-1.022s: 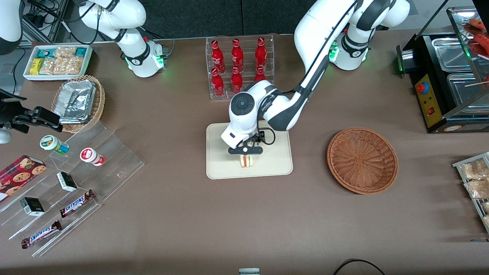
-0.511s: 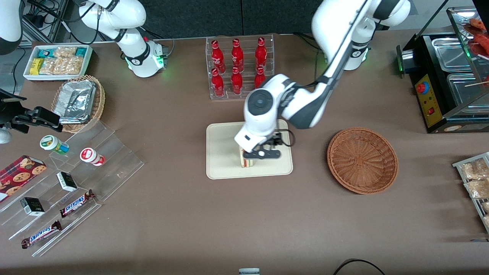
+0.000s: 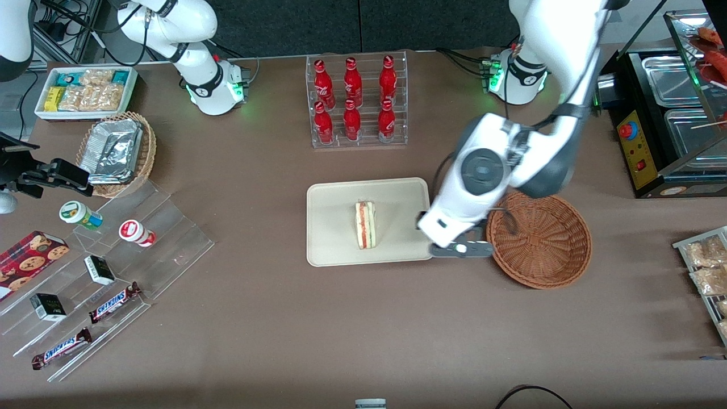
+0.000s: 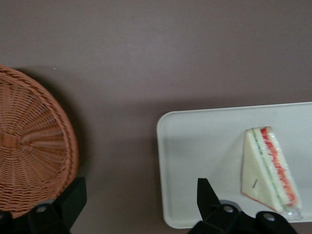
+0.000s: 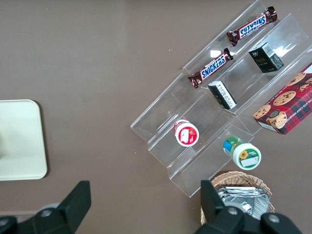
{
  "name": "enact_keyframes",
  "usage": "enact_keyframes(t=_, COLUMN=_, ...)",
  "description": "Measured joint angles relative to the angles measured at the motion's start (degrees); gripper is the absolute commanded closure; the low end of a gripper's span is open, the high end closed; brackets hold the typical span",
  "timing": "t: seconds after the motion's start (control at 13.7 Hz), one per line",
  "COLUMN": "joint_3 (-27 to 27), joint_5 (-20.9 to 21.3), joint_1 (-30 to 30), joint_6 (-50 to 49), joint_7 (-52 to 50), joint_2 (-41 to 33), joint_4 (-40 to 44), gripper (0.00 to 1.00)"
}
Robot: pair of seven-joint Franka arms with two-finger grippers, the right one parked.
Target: Place sandwich from basket to tray
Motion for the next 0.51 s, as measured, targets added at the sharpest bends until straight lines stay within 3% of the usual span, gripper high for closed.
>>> enact_keyframes(t=0.51, joint_3=0.1, joint_5=-1.6, joint_1=11.7, joint_6=-0.2, joint_7=13.3, joint_2=-9.0, joint_4=-9.1, gripper=0.0)
